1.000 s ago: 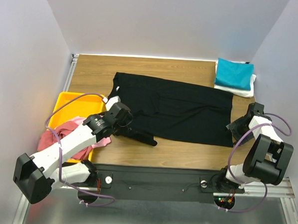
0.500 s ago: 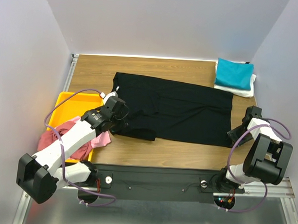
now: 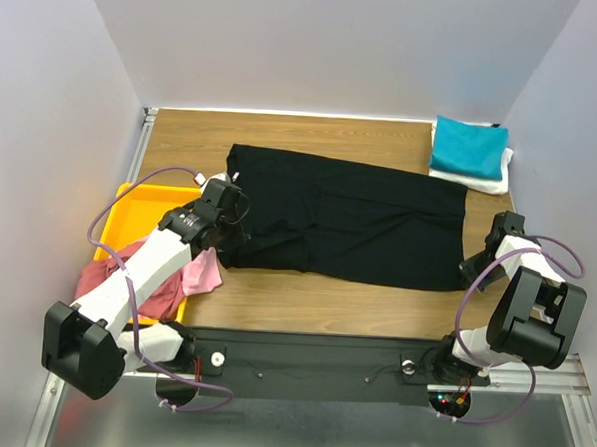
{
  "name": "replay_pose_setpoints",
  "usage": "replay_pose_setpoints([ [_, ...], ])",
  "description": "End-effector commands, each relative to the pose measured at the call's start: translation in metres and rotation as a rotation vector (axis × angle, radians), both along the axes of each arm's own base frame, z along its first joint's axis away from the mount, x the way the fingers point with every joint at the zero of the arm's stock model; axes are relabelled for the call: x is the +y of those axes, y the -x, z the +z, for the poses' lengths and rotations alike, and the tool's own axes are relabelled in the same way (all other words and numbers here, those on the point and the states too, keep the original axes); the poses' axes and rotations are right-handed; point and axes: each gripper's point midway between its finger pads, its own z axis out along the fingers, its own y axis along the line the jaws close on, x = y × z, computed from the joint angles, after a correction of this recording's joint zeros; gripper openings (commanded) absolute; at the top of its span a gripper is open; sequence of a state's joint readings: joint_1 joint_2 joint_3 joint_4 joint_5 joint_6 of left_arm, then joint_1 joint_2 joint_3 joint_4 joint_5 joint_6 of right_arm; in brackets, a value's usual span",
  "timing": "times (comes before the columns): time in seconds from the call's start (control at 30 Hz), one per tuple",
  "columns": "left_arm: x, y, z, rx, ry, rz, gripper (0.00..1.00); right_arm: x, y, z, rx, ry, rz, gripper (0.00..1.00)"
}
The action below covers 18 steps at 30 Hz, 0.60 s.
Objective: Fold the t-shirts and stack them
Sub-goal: Fold the tshirt
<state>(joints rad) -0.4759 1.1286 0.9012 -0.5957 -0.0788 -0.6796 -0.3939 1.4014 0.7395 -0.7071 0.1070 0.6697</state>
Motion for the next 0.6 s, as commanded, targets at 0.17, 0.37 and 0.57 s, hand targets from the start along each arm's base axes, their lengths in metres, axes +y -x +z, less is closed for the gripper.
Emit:
replay_pose_setpoints([
  [0.17, -0.005, -0.016, 0.031, -0.092, 0.024, -0.069, 0.0, 0.006, -0.024, 0.02, -0.139, -0.033, 0.045, 0.0],
  [0.37, -0.002, -0.016, 0.04, -0.105, 0.01, -0.08, 0.0, 0.033, -0.02, 0.042, -0.158, -0.079, 0.098, 0.0],
  [0.57, 0.0, -0.013, 0.048, -0.106, 0.009, -0.07, 0.0, 0.031, -0.013, 0.064, -0.135, -0.052, 0.146, 0.0],
])
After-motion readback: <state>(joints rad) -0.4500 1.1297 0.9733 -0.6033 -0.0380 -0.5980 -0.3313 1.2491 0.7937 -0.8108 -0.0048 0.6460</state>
